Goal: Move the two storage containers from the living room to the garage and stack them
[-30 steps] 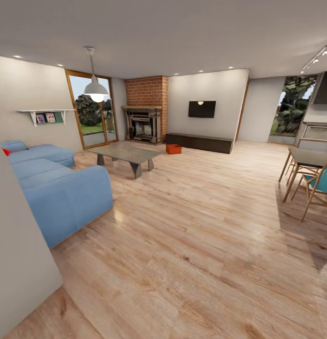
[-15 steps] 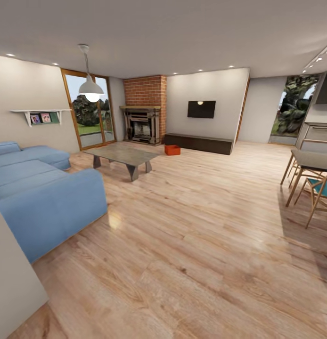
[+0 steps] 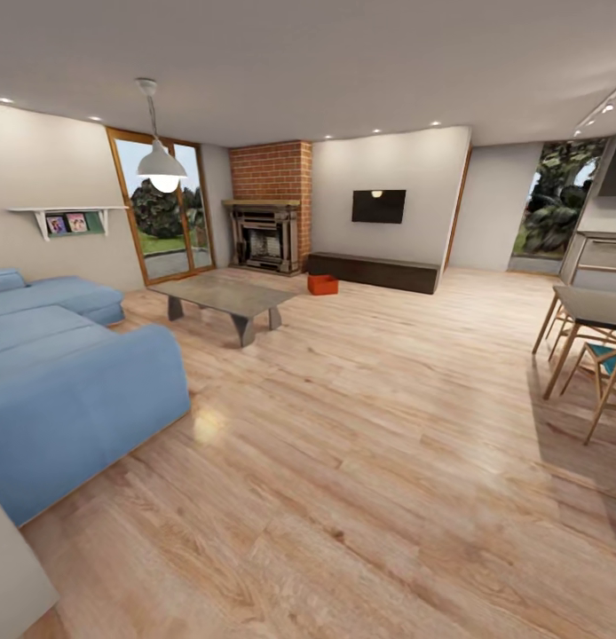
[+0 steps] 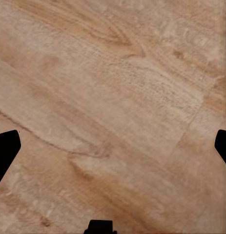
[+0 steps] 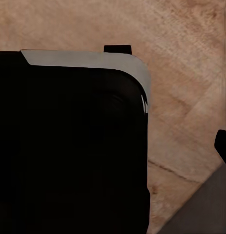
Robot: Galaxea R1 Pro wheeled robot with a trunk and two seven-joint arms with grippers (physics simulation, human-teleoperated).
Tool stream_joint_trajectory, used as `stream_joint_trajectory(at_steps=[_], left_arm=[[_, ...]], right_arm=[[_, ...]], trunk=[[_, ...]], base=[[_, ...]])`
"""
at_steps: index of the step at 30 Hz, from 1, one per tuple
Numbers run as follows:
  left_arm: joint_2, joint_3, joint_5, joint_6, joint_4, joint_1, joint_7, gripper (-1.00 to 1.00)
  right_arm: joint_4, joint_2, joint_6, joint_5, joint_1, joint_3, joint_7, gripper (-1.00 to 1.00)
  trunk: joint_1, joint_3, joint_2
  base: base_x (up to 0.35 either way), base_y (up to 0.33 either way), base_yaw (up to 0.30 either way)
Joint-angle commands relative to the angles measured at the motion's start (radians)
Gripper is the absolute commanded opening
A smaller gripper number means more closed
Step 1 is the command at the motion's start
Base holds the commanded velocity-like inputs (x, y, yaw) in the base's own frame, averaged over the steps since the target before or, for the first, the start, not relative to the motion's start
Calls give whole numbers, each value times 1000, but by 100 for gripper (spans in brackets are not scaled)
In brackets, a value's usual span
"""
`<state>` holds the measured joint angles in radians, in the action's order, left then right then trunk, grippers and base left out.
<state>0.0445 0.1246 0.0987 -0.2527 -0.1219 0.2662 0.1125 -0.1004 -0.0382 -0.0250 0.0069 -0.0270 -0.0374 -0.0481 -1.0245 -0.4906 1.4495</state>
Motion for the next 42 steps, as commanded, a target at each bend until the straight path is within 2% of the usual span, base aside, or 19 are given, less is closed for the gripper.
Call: stream_joint_trajectory(at_steps=[1,42], left_arm=[[0,9,10,-4,1,1,4,100],[0,9,10,-5,1,1,4,100]], right_arm=[[1,0,-3,1,-1,-4,-4,100],[1,0,-3,1,-1,-4,-4,100]], trunk=[[0,-1,0],[0,-1,0]], base=[[305,-128,0],[305,-137,0]])
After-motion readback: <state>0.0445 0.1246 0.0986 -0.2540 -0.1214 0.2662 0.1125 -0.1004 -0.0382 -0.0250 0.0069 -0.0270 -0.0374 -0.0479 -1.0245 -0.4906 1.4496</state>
